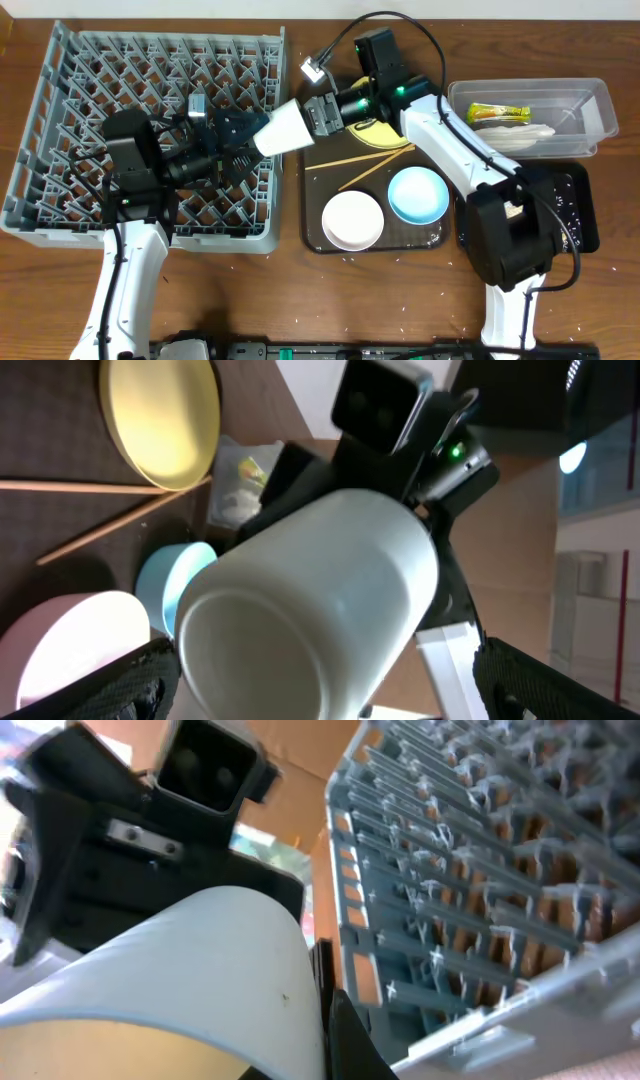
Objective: Sort waste into correct bins and load items into the dishwasher
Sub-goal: 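Hand the white cup from right gripper to left gripper over the rack, then lower the white cup into the dish rack with left gripper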
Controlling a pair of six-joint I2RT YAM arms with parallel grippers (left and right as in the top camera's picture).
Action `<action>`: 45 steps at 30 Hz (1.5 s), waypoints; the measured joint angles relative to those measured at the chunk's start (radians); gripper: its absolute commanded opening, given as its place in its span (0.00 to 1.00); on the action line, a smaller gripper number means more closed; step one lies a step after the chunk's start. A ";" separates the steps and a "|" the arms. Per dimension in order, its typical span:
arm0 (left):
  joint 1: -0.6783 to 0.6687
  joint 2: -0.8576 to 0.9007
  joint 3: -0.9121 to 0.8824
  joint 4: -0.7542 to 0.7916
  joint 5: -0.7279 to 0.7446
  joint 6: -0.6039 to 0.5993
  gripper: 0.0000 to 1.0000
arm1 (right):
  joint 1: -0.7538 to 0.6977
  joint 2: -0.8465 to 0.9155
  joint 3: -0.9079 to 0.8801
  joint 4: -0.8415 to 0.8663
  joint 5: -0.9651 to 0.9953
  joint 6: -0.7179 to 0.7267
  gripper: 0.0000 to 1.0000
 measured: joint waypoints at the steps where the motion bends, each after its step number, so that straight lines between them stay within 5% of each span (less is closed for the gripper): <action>1: -0.002 0.000 0.000 0.000 0.006 0.002 0.95 | 0.000 0.000 0.000 0.035 -0.008 0.021 0.01; 22: -0.023 0.000 0.000 -0.001 0.022 0.006 0.94 | 0.089 0.014 0.000 0.011 -0.069 0.081 0.01; 25: -0.025 0.002 0.000 -0.002 0.021 0.004 0.84 | 0.088 0.015 0.000 0.011 -0.074 0.079 0.01; 29: -0.025 0.002 -0.001 -0.007 0.031 0.001 0.56 | 0.082 0.016 0.001 0.013 -0.105 0.079 0.01; 35: -0.027 0.002 -0.001 -0.003 0.049 0.021 0.46 | 0.074 0.016 0.002 0.016 -0.143 0.083 0.02; 37: -0.027 0.002 -0.001 -0.001 0.049 0.020 0.46 | 0.074 0.016 0.002 0.018 -0.143 0.084 0.14; 38: -0.027 0.002 -0.001 -0.001 0.047 0.020 0.45 | 0.074 0.016 0.002 0.020 -0.141 0.084 0.30; 45: -0.027 0.010 -0.002 0.004 0.021 0.044 0.46 | 0.034 0.015 0.004 0.060 -0.121 0.104 0.60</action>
